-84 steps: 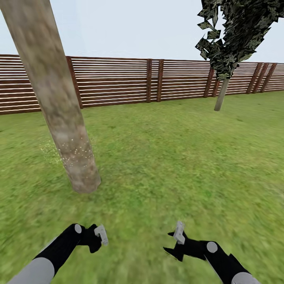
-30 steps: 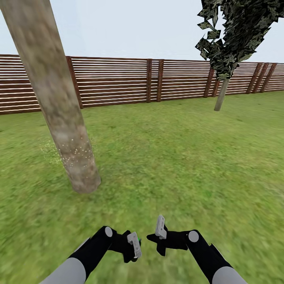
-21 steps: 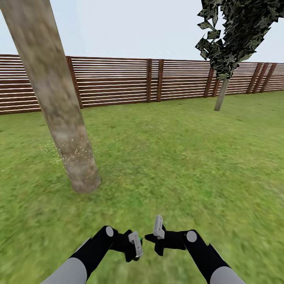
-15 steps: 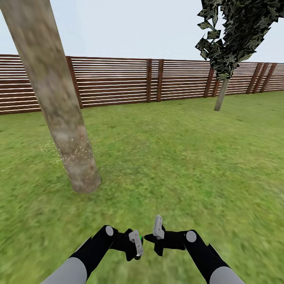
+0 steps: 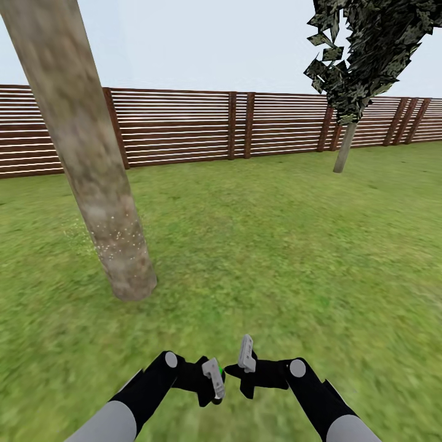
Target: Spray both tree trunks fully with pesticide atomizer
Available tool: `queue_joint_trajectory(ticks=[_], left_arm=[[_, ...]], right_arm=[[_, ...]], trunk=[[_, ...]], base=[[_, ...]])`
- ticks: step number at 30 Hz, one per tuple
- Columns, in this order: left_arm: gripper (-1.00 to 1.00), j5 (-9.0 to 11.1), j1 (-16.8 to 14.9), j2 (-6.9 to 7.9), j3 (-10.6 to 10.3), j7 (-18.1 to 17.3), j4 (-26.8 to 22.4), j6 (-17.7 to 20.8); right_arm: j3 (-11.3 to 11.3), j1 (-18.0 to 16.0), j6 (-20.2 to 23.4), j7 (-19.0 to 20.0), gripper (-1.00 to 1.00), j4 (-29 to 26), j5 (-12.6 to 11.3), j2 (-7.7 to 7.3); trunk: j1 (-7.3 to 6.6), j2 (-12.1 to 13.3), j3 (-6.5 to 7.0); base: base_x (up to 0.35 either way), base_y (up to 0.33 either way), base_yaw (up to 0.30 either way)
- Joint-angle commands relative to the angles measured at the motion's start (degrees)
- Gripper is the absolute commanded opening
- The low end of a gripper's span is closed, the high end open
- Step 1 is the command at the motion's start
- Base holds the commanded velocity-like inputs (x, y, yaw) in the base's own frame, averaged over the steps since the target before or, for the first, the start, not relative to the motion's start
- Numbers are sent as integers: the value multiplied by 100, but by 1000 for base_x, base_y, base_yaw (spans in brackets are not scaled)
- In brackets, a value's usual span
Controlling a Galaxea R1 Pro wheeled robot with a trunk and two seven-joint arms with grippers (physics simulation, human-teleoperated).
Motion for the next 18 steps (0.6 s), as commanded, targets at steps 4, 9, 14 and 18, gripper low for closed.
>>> queue_joint_trajectory(ticks=[4,9,14,18], left_arm=[[-100,-5,1,-8,2,-23,-15,22],[-100,26,1,-43,-2,-23,-13,19],[-100,20,-14,17,-7,-23,49,13],[-100,-15,-24,201,4,-7,158,20]], right_arm=[[-7,-2,-31,3,-100,-6,45,2],[-7,-2,-33,3,-100,2,50,2],[-7,-2,-35,3,-100,2,51,2],[-7,-2,-35,3,-100,1,52,0]], trunk=[[-1,-2,-5],[-1,-2,-5],[-1,-2,-5],[-1,-2,-5]], base=[[0,0,0],[0,0,0],[0,0,0],[0,0,0]])
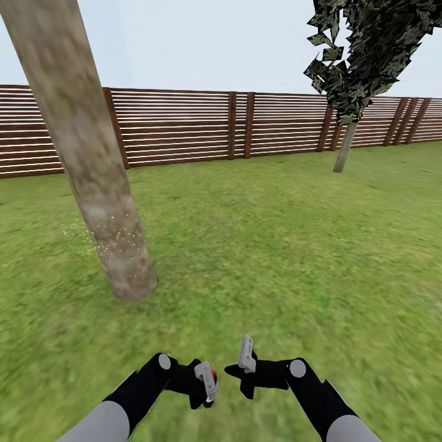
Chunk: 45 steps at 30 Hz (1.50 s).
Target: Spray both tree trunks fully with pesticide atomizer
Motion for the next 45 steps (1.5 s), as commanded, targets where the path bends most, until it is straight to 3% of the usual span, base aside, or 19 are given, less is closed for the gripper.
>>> queue_joint_trajectory(ticks=[1,4,5,9,11,12,14,16,18,19,20,22,24,25,28,30,38,45], left_arm=[[-100,-7,-2,107,3,-18,17,23],[-100,-19,15,497,2,-14,44,24],[-100,-21,28,632,1,-13,46,20],[-100,-22,64,1062,19,20,48,26],[-100,11,71,1252,144,200,53,38],[-100,56,77,1302,377,480,74,40],[-100,239,144,1334,1209,1316,247,32],[-100,610,296,1332,2342,2322,688,-157],[-100,973,551,1334,3274,3127,1133,-969],[-100,1121,721,1334,3676,3476,1319,-1425],[-100,1224,882,1332,3999,3756,1437,-1754],[-100,1419,1205,1330,4505,4090,1528,-2059],[-100,1707,1396,1323,4988,4202,1561,-2260],[-100,1788,1558,1321,5128,4228,1710,-2328],[-100,1803,1628,1301,5149,4238,2083,-2346],[-100,1811,1632,1288,5151,4241,2217,-2348],[-100,1819,1632,1299,5167,4250,2244,-2349],[-100,1821,1632,1326,5169,4250,2234,-2369]], right_arm=[[-7,-2,-30,3,-100,-6,48,1],[-11,-2,-30,3,-100,-7,48,-5],[-12,-2,-31,3,100,-6,47,-10],[-48,-2,-41,-39,100,2,40,-36],[-63,3,-46,-152,100,150,40,-94],[-66,9,-51,-433,100,360,35,-187],[-78,14,-55,-1544,100,1014,4,-405],[-259,21,-98,-3467,100,2066,-19,-506],[-599,34,-541,-5188,100,2949,-34,-496],[-769,40,-890,-5841,100,3221,-39,-484],[-975,64,-1145,-6335,100,3388,-83,-476],[-1504,183,-1370,-7062,100,3521,-540,-477],[-1753,280,-1444,-7314,100,3553,-1142,-480],[-1807,306,-1471,-7369,100,3572,-1300,-457],[-1811,362,-1483,-7357,100,3593,-1295,-288],[-1809,366,-1468,-7354,100,3597,-1289,-258],[-1817,432,-1456,-7371,100,3604,-1303,-239],[-1817,885,-1446,-7371,100,3606,-1313,-234]], trunk=[[-1,-2,-5],[-1,-2,-5],[-1,-2,-5],[-1,-2,-5],[-1,-2,-5],[-1,-2,-5],[-1,-2,-5],[-1,-2,-5],[-1,-2,-5],[-1,-2,-5],[-1,-2,-5],[-1,-2,-5],[-1,-2,-5],[-1,-2,-5],[-1,-2,-5],[-1,-2,-5],[-1,-2,-5],[-1,-2,-5]], base=[[0,0,0],[0,0,0],[0,0,0],[0,0,0],[0,0,0],[0,0,0],[0,0,0],[0,0,0],[0,0,0],[0,0,0],[0,0,0],[0,0,0],[0,0,0],[0,0,0],[0,0,0],[0,0,0],[0,0,0],[0,0,0]])
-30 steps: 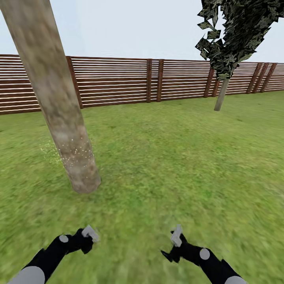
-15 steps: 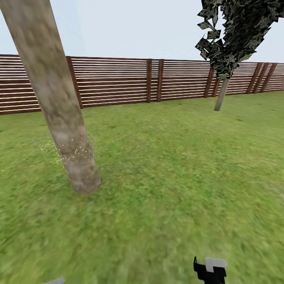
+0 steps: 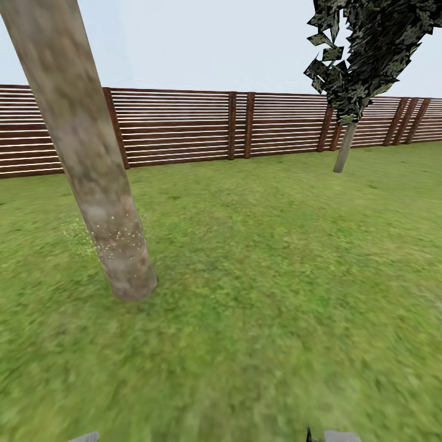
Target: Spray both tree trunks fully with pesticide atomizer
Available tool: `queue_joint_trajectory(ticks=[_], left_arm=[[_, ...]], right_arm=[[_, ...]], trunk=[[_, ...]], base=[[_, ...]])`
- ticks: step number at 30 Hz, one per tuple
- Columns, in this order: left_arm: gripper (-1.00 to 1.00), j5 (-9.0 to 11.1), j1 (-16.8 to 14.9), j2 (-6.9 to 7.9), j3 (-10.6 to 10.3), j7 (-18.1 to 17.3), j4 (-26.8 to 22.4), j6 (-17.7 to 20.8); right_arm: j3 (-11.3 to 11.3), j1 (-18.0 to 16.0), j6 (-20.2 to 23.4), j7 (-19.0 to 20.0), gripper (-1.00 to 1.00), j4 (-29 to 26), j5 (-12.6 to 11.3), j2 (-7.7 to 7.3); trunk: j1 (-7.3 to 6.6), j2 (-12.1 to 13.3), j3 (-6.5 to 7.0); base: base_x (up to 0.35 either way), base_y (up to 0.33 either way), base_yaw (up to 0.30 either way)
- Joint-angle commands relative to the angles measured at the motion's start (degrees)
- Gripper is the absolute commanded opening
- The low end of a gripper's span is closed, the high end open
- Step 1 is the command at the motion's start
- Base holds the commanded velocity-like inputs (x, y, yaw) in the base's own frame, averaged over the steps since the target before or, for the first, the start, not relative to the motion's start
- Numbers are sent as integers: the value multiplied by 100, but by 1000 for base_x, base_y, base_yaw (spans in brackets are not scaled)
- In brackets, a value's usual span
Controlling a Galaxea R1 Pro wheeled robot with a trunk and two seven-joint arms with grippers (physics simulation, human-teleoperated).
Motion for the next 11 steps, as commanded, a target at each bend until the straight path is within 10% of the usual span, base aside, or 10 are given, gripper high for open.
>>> queue_joint_trajectory(ticks=[1,11], left_arm=[[-100,-34,-4,-8,51,-32,1,-36],[-100,-51,-4,12,43,-34,-1,-60]], right_arm=[[-40,34,-14,-22,100,1,62,0],[-40,68,-14,-22,100,-2,55,10]], trunk=[[-1,-2,-5],[-1,-2,-5]], base=[[0,0,0],[0,0,0]])
